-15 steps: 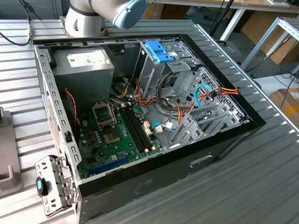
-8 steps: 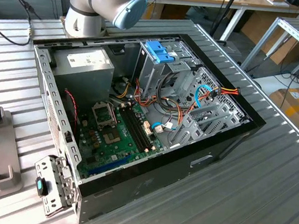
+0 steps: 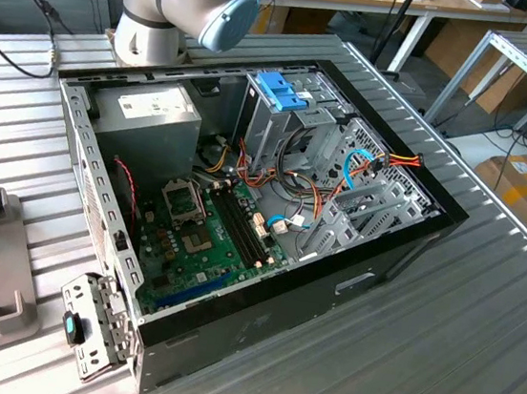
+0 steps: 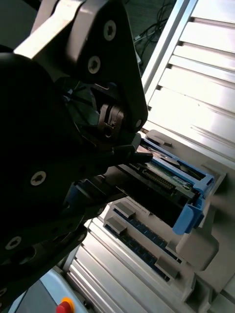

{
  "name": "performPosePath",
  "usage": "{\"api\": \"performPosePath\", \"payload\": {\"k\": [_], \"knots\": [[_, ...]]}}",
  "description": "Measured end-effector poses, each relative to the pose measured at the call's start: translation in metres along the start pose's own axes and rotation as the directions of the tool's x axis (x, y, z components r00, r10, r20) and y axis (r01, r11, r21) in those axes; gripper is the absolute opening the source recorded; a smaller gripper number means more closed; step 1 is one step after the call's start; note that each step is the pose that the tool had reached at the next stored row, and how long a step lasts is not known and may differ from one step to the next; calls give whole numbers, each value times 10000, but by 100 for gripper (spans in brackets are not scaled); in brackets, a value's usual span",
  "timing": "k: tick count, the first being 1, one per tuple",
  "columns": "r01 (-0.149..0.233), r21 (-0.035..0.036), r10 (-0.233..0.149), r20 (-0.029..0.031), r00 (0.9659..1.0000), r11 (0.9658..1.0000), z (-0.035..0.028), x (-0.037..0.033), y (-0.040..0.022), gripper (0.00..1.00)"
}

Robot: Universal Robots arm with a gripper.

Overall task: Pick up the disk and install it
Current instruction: 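Pick up the disk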

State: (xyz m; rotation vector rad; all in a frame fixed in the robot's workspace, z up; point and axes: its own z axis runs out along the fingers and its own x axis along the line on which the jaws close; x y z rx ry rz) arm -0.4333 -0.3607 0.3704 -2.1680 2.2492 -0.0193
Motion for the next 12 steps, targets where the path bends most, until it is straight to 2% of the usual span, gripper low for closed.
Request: {"api": "performPosePath", "payload": {"k": [1, 5, 9, 12], "knots": [[0, 0, 0, 0, 10000, 10000, -86, 0, -2, 35], [0, -1, 0, 0, 10000, 10000, -246, -1, -5, 35], [0, -1, 0, 0, 10000, 10000, -447, -2, -9, 35], [0, 0, 0, 0, 10000, 10000, -574, -2, -12, 35]]}}
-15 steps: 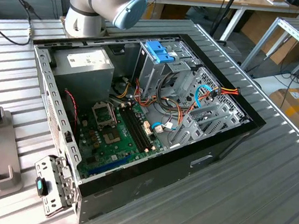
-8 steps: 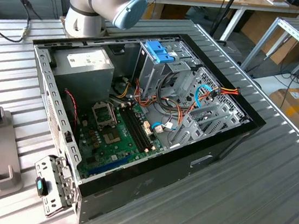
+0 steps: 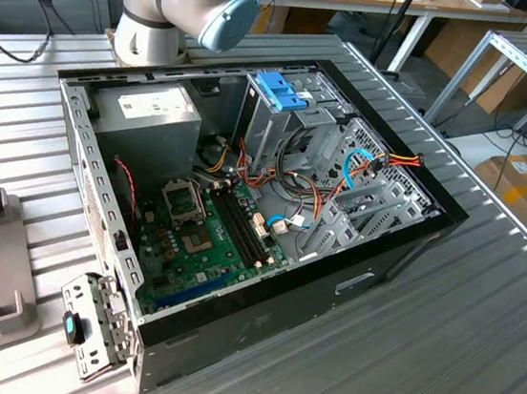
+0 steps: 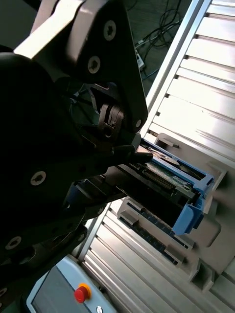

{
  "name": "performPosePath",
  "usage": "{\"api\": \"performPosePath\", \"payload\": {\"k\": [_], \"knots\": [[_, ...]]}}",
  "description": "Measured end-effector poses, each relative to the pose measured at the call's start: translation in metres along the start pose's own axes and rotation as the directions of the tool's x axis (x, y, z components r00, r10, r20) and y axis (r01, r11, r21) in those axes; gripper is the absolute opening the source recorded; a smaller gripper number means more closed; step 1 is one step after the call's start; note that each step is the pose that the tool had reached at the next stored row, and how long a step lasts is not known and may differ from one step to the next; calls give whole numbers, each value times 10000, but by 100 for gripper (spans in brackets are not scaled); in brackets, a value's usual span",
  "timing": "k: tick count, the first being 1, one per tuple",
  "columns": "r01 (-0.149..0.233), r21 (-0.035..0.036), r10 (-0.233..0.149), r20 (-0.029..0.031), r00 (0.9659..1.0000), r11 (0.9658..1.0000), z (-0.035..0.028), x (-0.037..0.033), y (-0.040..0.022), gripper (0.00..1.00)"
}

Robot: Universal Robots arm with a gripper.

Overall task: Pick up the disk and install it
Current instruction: 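Pick up the disk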

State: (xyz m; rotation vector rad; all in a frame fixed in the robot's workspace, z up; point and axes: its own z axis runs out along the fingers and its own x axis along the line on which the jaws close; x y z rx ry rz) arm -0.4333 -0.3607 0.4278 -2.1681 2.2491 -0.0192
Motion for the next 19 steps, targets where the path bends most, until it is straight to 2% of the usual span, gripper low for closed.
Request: {"api": "performPosePath", "payload": {"k": [4, 8, 10, 12, 13, 14, 15, 19], "knots": [[0, 0, 0, -1, 10000, 10000, -233, -1, -5, 35], [0, 1, 0, 0, 10000, 10000, -413, -1, -9, 35], [0, -1, 0, -1, 10000, 10000, -538, -2, -11, 35], [0, -1, 0, -1, 10000, 10000, -616, -3, -14, 35], [0, -1, 0, -1, 10000, 10000, -705, -3, -15, 35], [0, 0, 0, 0, 10000, 10000, -761, -3, -16, 35], [0, 0, 0, 1, 10000, 10000, -867, -4, -18, 35], [0, 0, 0, 0, 10000, 10000, -1001, -4, -21, 35]]}}
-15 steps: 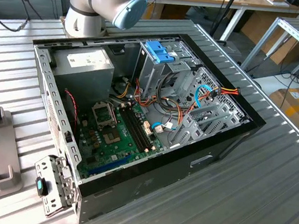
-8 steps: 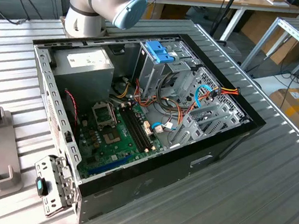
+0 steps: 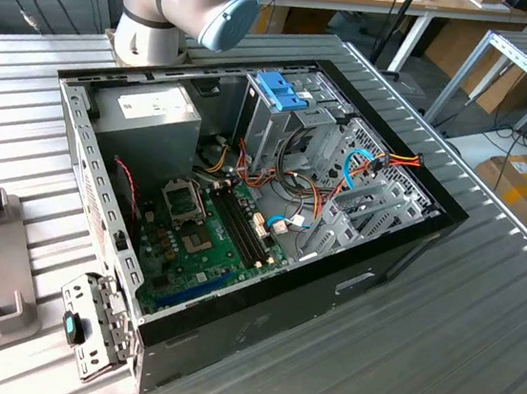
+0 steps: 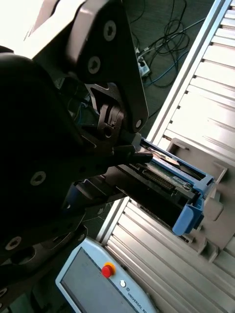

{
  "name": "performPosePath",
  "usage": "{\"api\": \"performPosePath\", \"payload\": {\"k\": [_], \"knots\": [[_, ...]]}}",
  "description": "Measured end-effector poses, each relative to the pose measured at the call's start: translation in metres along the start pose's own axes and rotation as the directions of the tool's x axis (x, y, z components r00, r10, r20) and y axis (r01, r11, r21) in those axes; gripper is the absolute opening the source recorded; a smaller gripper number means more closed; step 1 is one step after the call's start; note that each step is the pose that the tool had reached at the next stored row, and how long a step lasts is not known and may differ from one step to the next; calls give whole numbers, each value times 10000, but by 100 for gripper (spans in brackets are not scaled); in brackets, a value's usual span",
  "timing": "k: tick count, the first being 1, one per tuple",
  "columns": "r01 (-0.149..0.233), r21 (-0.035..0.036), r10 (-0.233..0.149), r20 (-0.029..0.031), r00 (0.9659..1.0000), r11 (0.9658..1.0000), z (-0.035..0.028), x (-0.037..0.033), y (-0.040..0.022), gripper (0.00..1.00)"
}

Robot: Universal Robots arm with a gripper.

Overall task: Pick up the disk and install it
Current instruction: 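Pick up the disk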

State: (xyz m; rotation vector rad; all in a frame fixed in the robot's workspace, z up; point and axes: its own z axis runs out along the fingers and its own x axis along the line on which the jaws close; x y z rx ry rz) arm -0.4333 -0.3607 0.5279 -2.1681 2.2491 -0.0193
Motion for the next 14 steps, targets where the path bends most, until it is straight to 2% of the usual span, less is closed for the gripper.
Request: {"api": "performPosePath", "payload": {"k": [5, 11, 14], "knots": [[0, -3, 0, -1, 10000, 10000, -190, -1, -4, 35], [0, -1, 0, 0, 10000, 10000, -194, -1, -4, 35], [0, -1, 0, -1, 10000, 10000, -223, -1, -5, 35]]}}
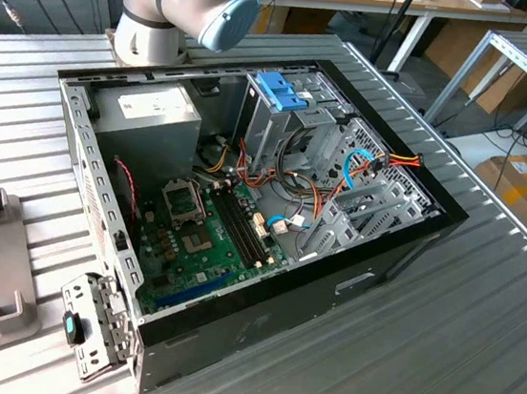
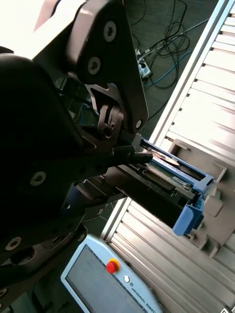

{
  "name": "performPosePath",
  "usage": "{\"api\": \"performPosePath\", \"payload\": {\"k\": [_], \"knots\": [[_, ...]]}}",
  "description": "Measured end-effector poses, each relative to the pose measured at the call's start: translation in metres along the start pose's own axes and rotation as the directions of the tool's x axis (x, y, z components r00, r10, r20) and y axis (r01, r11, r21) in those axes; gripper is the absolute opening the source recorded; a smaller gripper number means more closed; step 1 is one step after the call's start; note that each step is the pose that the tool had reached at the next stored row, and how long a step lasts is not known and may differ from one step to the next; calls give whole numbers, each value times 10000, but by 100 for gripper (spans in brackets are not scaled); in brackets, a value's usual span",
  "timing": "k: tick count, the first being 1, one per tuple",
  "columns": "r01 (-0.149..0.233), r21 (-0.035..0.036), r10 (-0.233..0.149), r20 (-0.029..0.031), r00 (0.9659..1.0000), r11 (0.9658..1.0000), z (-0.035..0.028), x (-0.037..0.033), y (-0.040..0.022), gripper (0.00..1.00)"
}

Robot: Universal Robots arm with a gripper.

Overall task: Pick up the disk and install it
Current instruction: 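Pick up the disk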

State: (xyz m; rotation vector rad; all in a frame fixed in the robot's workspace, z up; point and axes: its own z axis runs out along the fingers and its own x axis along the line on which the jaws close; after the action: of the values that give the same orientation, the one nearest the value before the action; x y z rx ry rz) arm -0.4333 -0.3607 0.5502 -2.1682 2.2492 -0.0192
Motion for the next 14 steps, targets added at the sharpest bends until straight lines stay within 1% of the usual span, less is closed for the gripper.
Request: {"api": "performPosePath", "payload": {"k": [4, 6, 8, 14], "knots": [[0, 2, 0, 1, 10000, 10000, -2, 0, -3, 35], [1, 1, -1, 1, 10000, 10000, -2, -1, -31, 35], [0, 1, 0, 1, 10000, 10000, -1, -3, -87, 35], [0, 0, 0, 0, 10000, 10000, 3, -11, -290, 35]]}}
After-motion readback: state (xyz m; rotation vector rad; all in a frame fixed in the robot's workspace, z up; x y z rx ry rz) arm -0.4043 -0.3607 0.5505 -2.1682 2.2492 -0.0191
